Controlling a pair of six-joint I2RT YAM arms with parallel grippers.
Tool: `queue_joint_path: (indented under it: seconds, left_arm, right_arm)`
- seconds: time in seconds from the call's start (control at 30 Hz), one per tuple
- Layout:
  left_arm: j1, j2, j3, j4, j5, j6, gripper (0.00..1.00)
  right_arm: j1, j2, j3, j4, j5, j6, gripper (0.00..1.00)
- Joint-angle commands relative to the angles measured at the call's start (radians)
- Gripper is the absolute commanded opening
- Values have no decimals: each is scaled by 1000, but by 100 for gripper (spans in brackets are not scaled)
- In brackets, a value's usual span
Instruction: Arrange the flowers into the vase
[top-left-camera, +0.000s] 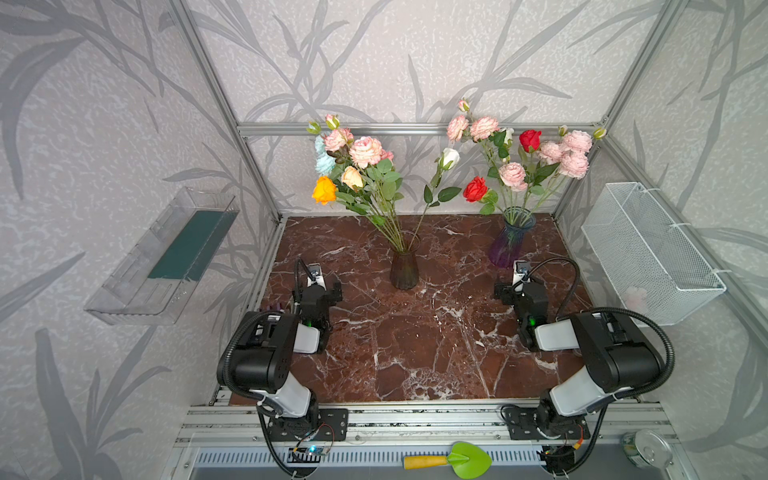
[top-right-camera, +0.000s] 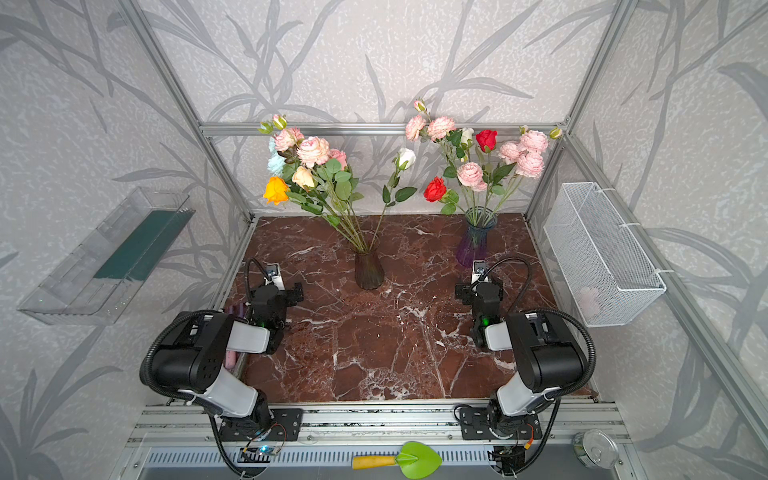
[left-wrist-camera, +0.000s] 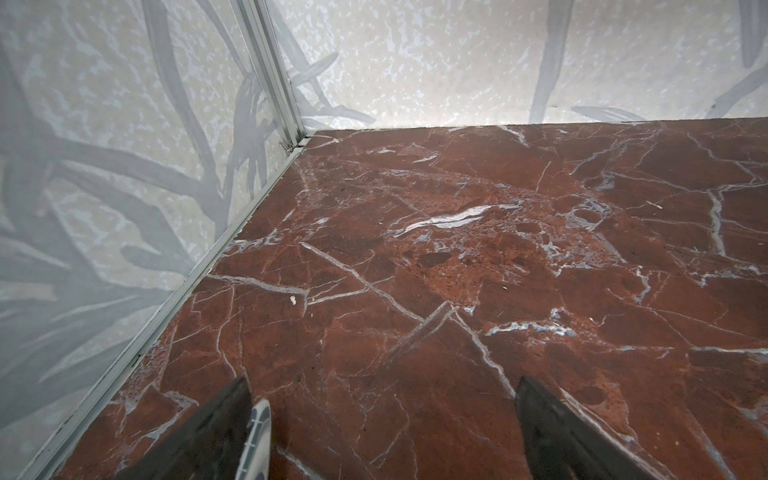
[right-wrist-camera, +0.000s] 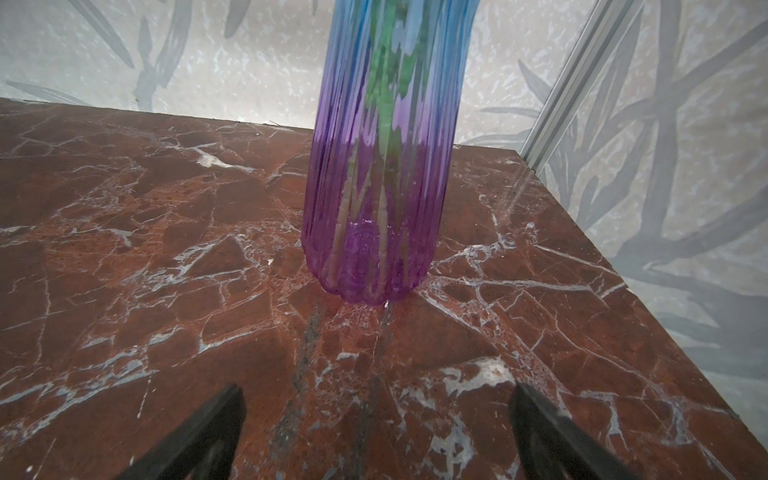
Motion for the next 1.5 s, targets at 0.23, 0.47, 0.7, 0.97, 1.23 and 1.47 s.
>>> queue_joint_path:
  seconds: [0.23, 0.47, 0.7, 0.97, 1.23, 1.47]
  left_arm:
    - [5, -18, 14, -2, 4, -8, 99]
    - [4, -18, 14, -2, 3, -6, 99]
    - [4, -19, 15, -2, 2, -7, 99]
    - [4, -18, 15, -3, 2, -7, 99]
    - [4, -18, 14, -2, 1, -7, 99]
    - [55, -34, 59, -119, 103, -46, 99]
  right_arm:
    - [7, -12, 15, -22, -42, -12, 99]
    - [8, -12, 15, -23, -41, -11, 99]
    - [8, -12, 15, -23, -41, -12, 99]
    - [9, -12, 15, -23, -41, -12, 99]
    - [8, -12, 15, -23, -42, -12, 99]
    - [8, -12, 16, -23, -41, -12, 99]
